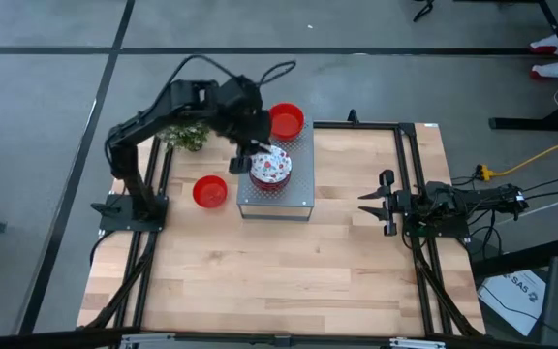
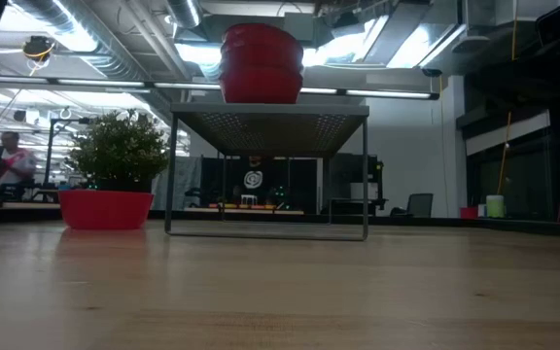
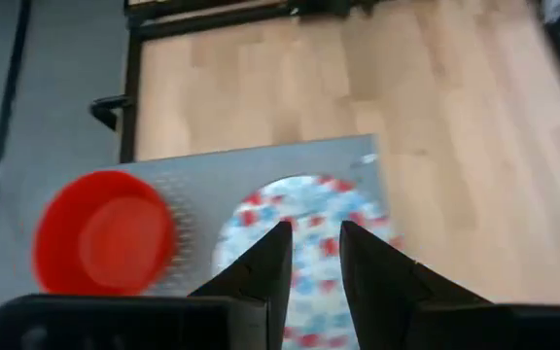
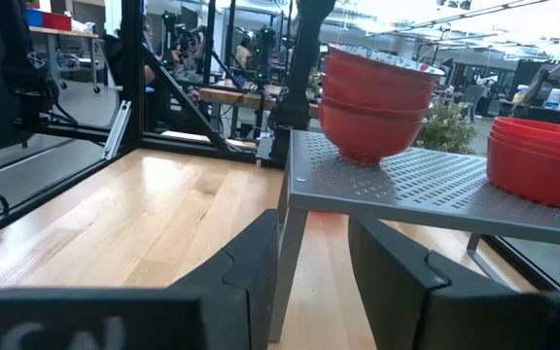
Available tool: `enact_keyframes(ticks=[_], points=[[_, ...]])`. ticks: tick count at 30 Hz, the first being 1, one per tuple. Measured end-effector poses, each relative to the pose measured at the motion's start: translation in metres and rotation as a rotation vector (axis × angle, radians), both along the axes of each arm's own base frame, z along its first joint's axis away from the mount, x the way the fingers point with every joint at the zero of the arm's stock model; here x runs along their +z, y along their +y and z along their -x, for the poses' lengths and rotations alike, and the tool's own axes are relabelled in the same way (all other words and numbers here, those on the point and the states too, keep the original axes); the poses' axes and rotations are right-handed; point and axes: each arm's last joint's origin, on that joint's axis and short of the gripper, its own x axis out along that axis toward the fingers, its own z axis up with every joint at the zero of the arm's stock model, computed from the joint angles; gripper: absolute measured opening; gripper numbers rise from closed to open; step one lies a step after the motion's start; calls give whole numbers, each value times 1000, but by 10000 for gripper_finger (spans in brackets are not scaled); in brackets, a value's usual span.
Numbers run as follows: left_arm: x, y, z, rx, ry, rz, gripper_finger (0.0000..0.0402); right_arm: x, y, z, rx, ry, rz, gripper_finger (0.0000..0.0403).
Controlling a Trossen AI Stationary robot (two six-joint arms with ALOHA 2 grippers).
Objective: Pick & Place Mini bowls
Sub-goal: Stack the red bowl on the red bowl on the shelf
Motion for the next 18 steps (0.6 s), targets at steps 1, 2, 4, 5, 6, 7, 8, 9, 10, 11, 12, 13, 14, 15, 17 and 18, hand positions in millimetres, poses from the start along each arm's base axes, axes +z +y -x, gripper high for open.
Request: enact_keyframes(ticks=[1,2,4,5,6,7,8,9,10,11,12,13,14,15,17,18], points=[[1,-8,0,7,-4,14,84,0,0,0,0,0,0,127],[2,-16,0,16,1,24,82,0,0,0,0,0,0,127],[0,-33,-3,29,16,35,79,0,0,0,0,0,0,127],[-1,-42,-5,36,26,39,77,0,0,0,0,0,0,127],[-3,-50,-7,42,33,46,76,0,0,0,0,0,0,127],[-4,-59,-8,46,43,56,74,0,0,0,0,0,0,127],[-7,-67,-10,53,58,68,73,0,0,0,0,0,0,127],[-9,-74,-11,62,71,80,71,0,0,0,0,0,0,127],[-11,-82,-13,71,85,89,70,0,0,0,0,0,0,127],[-14,-89,-15,85,102,96,69,0,0,0,0,0,0,127],[-17,-96,-15,99,122,103,68,0,0,0,0,0,0,127],[-21,-103,-16,118,149,106,67,0,0,0,0,0,0,127],[-24,-109,-16,141,175,110,66,0,0,0,0,0,0,127],[-28,-115,-17,165,198,115,66,0,0,0,0,0,0,127],[-34,-127,-19,209,229,125,66,0,0,0,0,0,0,127],[-36,-133,-21,221,228,138,66,0,0,0,0,0,0,127]])
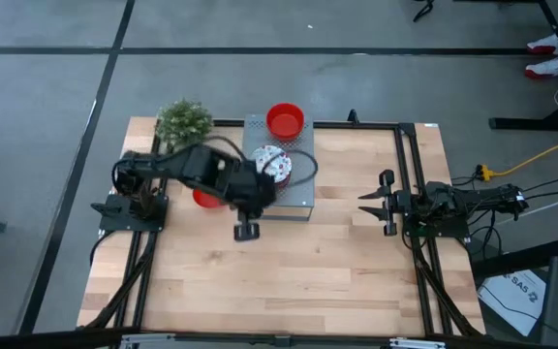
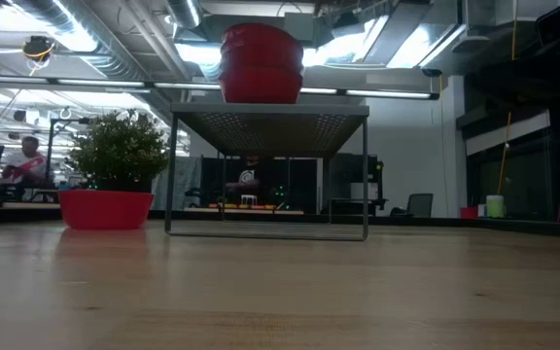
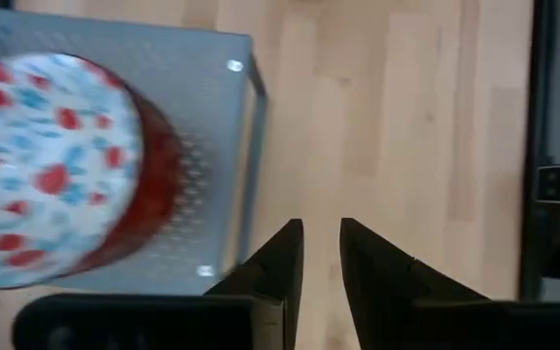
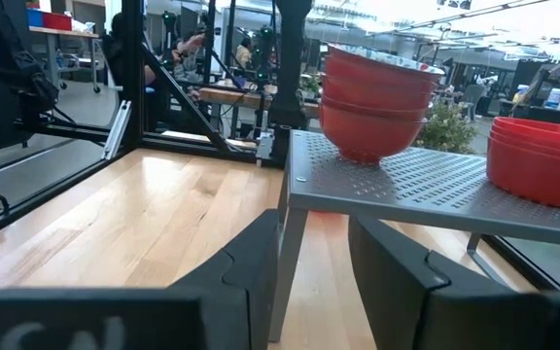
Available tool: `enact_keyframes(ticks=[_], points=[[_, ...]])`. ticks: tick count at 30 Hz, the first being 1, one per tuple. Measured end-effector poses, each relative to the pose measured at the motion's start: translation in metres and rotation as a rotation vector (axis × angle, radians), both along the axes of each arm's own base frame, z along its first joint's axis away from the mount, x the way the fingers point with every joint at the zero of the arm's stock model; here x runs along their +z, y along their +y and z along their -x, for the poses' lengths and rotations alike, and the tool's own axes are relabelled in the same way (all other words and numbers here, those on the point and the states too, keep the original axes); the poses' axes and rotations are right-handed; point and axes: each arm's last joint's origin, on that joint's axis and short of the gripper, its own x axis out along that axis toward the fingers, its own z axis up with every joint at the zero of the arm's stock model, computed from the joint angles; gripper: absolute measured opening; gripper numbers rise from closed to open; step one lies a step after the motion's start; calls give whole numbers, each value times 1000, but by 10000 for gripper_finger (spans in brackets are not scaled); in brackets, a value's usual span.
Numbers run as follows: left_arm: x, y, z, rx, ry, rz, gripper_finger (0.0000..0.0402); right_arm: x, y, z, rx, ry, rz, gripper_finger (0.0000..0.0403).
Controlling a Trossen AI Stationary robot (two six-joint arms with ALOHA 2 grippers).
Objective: Pick & Place Mini bowls
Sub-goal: Stack the red bowl on the red bowl on the shelf
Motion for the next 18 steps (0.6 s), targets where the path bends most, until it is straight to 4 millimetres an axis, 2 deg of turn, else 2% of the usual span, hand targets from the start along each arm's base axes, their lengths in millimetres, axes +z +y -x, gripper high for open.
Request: enact_keyframes(ticks=[4,12,18], points=[[-9,-24,-4,45,18,28,67,0,0,0,0,0,0,127],[-36,-69,-15,85,35,-85,61,0,0,0,0,0,0,127],[-66,-86,-34,89,107,-109,63,0,0,0,0,0,0,127]])
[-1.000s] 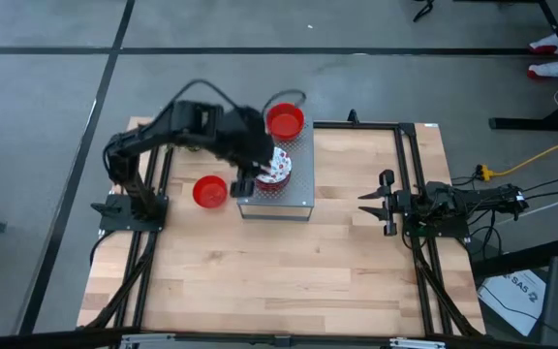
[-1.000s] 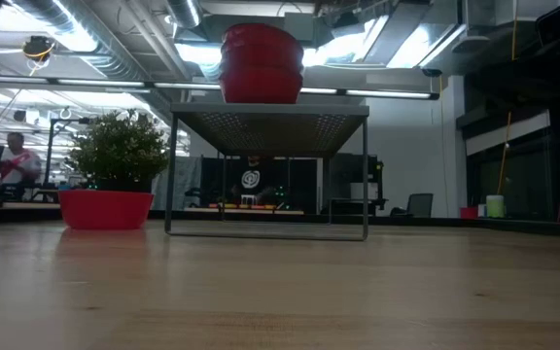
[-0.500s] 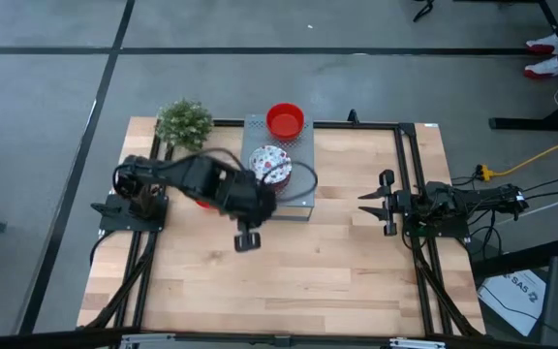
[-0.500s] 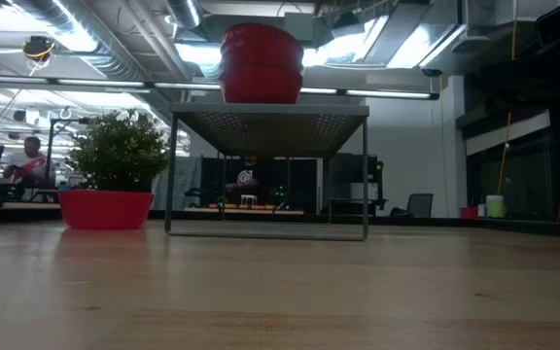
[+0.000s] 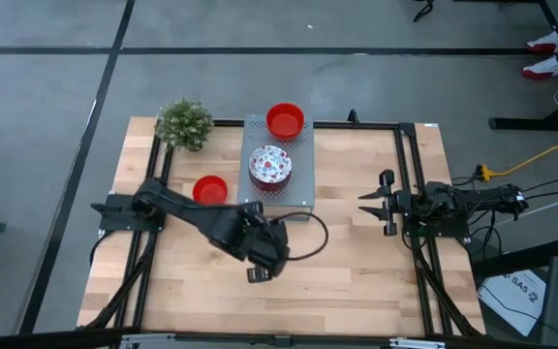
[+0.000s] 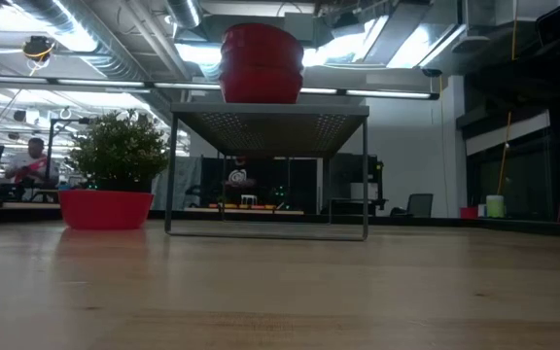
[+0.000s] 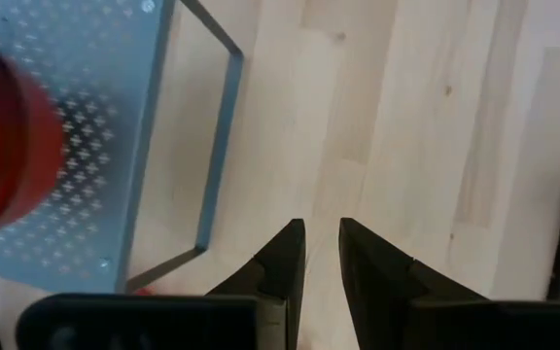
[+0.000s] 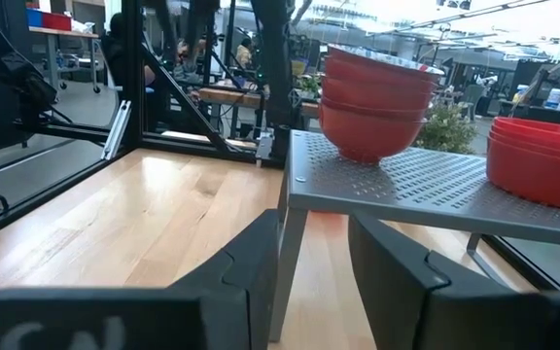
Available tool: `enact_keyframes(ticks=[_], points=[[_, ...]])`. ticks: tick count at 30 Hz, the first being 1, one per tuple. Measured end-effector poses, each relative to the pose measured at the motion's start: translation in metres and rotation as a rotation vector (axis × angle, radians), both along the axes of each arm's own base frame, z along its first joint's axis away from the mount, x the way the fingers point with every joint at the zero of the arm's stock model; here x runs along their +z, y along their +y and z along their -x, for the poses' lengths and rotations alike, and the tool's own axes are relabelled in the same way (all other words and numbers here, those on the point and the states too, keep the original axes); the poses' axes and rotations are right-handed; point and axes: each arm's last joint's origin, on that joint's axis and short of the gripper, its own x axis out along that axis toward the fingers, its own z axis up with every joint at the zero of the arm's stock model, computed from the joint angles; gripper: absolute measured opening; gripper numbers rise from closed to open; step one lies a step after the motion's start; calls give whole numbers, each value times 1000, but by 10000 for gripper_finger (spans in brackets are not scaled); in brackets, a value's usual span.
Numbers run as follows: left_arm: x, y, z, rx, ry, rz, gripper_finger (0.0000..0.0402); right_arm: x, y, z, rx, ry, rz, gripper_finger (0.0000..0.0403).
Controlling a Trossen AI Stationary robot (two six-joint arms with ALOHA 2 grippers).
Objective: Pick & Place Mini bowls
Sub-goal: Stack the red bowl on the red bowl on the shelf
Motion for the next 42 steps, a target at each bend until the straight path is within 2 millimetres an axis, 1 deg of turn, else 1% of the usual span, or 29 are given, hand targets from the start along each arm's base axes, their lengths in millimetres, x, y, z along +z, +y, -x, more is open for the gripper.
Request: enact_keyframes(ticks=[4,9,11,13,17,21,23,26,29,32,36,38,42], points=[[-21,-6,-13,8,50,-19,61,0,0,0,0,0,0,127],[-34,-8,-20,10,79,-37,59,0,0,0,0,0,0,127],[-35,-8,-21,13,77,-48,59,0,0,0,0,0,0,127],[-42,-6,-21,26,99,-60,59,0,0,0,0,0,0,127],[-71,2,-12,84,215,-105,59,0,0,0,0,0,0,127],[-92,1,3,76,281,-157,59,0,0,0,0,1,0,127],[-97,0,12,72,273,-155,59,0,0,0,0,1,0,127],[-104,4,31,118,267,-161,59,0,0,0,0,1,0,127],[-113,11,51,177,230,-143,59,0,0,0,0,1,0,127],[-124,20,76,229,170,-106,60,0,0,0,0,1,0,127],[-141,35,107,268,123,-70,70,0,0,0,0,1,0,127],[-147,42,118,265,82,-54,80,0,0,0,0,1,0,127],[-159,57,132,207,-3,-57,103,0,0,0,0,1,0,127]])
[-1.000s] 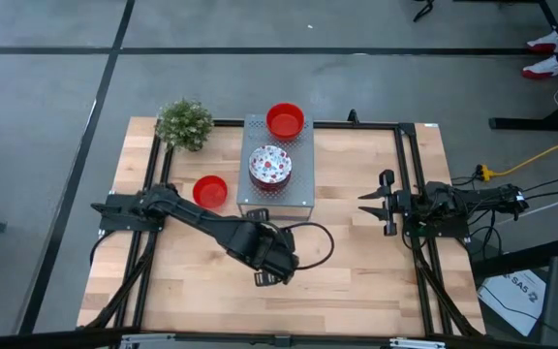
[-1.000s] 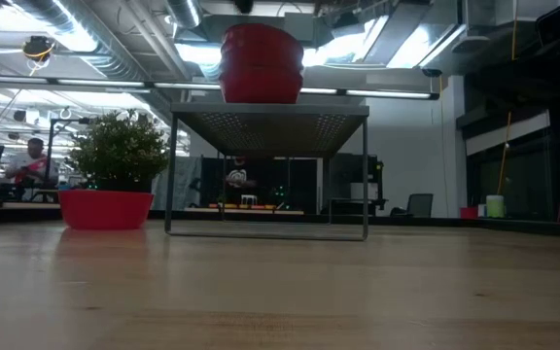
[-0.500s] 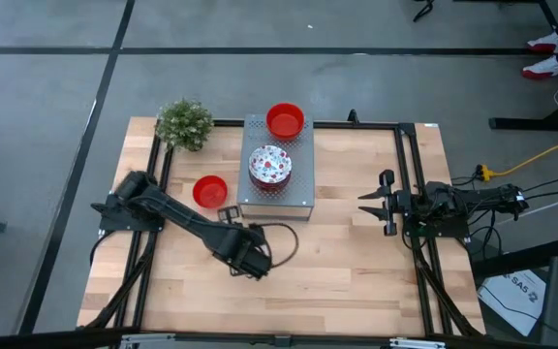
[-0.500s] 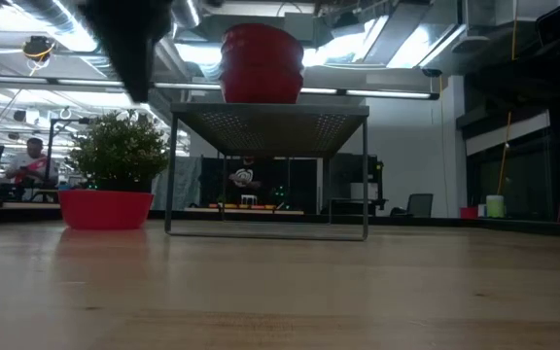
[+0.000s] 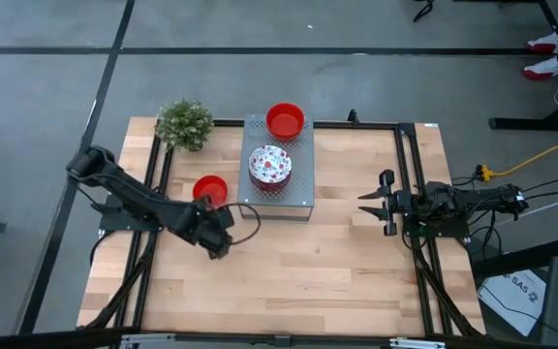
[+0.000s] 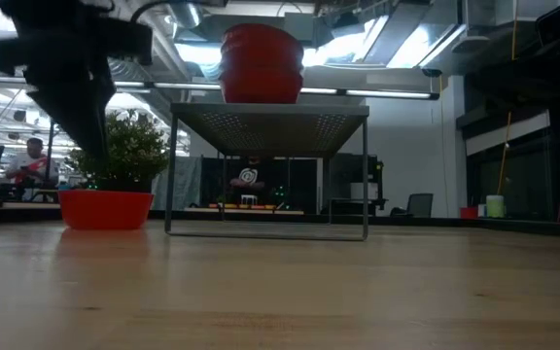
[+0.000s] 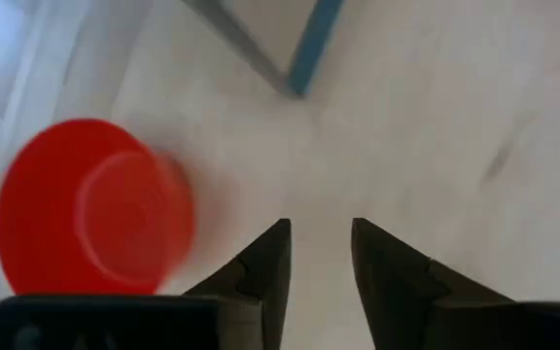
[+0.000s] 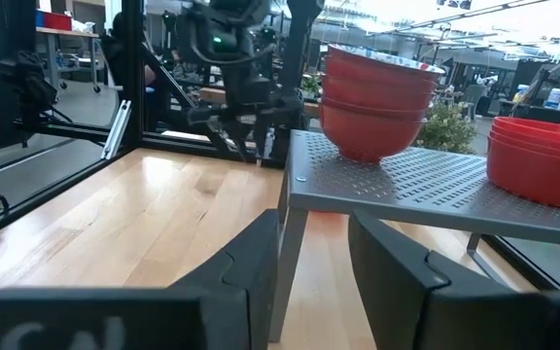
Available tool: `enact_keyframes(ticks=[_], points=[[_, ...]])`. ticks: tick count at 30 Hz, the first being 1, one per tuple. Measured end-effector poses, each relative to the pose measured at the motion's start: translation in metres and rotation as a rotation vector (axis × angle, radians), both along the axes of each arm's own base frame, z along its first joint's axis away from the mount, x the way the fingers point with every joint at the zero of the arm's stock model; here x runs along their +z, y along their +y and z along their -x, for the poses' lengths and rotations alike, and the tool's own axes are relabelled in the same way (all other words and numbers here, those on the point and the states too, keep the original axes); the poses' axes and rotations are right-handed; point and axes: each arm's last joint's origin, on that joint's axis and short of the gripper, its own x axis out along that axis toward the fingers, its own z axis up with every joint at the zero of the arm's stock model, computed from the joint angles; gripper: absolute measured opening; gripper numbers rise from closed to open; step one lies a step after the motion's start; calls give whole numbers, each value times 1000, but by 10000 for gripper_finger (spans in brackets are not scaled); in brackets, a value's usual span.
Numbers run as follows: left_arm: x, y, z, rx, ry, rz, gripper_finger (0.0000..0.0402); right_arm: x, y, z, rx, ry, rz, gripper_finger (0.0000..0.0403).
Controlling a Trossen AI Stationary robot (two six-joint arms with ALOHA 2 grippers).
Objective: Pick & Place Mini bowls
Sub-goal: Stack the red bowl on the red bowl on the shelf
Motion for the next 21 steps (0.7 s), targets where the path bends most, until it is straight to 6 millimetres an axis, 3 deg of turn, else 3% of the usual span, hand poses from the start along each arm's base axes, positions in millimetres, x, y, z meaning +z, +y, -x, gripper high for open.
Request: enact_keyframes(ticks=[4,12,21], points=[[-8,15,14,-25,16,-2,131,0,0,0,1,0,0,127],[-6,35,28,-80,54,-70,181,0,0,0,0,0,0,127],[-26,54,38,-23,142,-39,198,0,0,0,0,0,0,127]])
